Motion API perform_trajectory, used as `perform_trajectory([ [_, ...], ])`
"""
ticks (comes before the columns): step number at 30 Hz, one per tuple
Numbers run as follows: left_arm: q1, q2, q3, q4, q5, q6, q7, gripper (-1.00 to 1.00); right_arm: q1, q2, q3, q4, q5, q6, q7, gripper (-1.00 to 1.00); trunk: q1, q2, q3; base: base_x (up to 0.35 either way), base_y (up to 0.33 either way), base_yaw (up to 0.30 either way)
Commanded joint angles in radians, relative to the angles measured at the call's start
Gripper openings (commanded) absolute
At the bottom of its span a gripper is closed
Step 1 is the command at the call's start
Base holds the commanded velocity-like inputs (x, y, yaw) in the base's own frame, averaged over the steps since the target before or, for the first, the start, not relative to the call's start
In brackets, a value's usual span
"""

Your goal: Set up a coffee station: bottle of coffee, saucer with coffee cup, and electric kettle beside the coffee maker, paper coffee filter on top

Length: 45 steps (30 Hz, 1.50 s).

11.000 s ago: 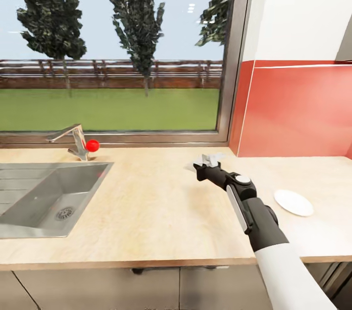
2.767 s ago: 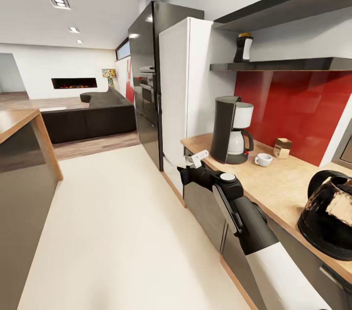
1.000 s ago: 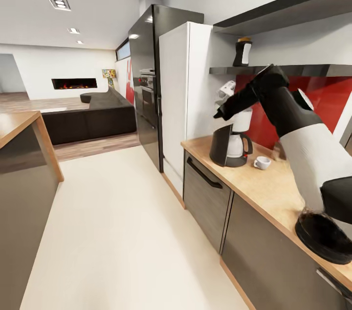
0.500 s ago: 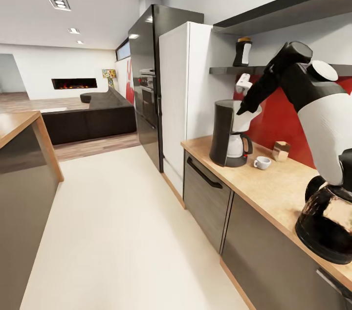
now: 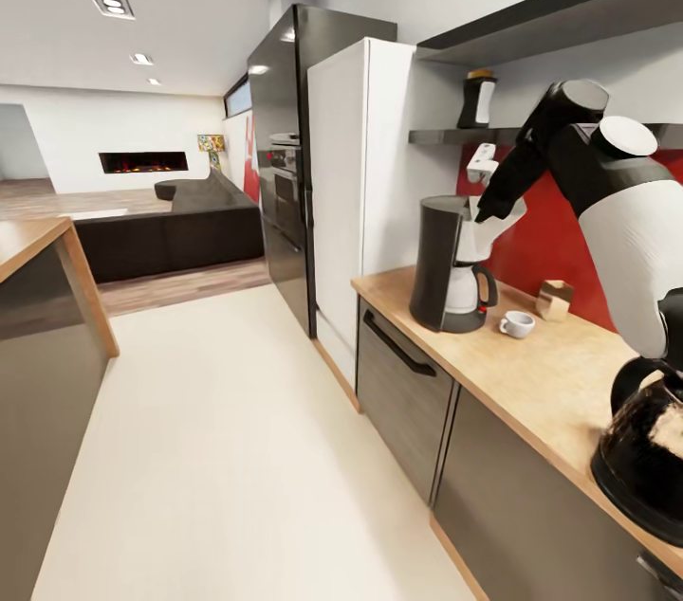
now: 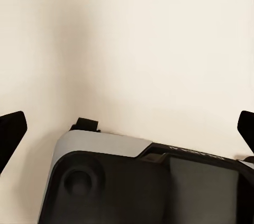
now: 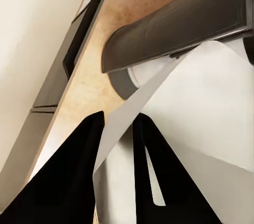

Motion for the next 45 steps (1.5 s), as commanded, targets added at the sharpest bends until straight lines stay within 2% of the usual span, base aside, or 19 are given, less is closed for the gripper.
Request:
perform_trajectory([
  [1, 0.000, -0.001, 0.004, -0.002, 0.003, 0.000, -0.001, 1.00, -0.001, -0.001, 0.004, -0.002, 0.003, 0.015, 0.006, -1.00, 0.001, -0.001, -0.001, 0.238, 0.000, 0.000],
  [10, 0.000, -0.001, 0.005, -0.002, 0.003, 0.000, -0.001, 1.00, -0.037, -0.002, 0.004, -0.004, 0.013, 0.020, -0.004, -1.00, 0.001, -0.001, -0.001, 0.066, 0.000, 0.000],
  [11, 0.000, -0.001, 0.005, -0.002, 0.003, 0.000, -0.001, 1.00, -0.039, -0.002, 0.004, -0.004, 0.025, 0.020, -0.008, -1.00, 0.001, -0.001, -0.001, 0.052, 0.000, 0.000],
  [12, 0.000, -0.001, 0.005, -0.002, 0.003, 0.000, -0.001, 1.00, -0.044, -0.001, 0.003, -0.004, 0.078, 0.021, -0.019, -1.00, 0.001, -0.001, -0.001, 0.179, 0.000, 0.000],
  [14, 0.000, -0.001, 0.004, -0.002, 0.003, 0.000, -0.001, 1.00, -0.046, 0.000, 0.003, -0.004, 0.120, 0.021, -0.025, -1.00, 0.001, -0.001, -0.001, 0.224, 0.000, 0.000],
  [17, 0.000, -0.001, 0.005, -0.001, 0.003, 0.000, 0.000, 1.00, -0.048, 0.000, 0.002, -0.005, 0.157, 0.022, -0.030, -1.00, 0.001, -0.001, -0.001, 0.131, 0.000, 0.000],
  [45, 0.000, -0.001, 0.005, 0.000, 0.003, 0.000, 0.001, 1.00, -0.049, 0.003, -0.002, -0.007, 0.166, 0.025, -0.038, -1.00, 0.001, -0.001, -0.001, 0.159, 0.000, 0.000],
])
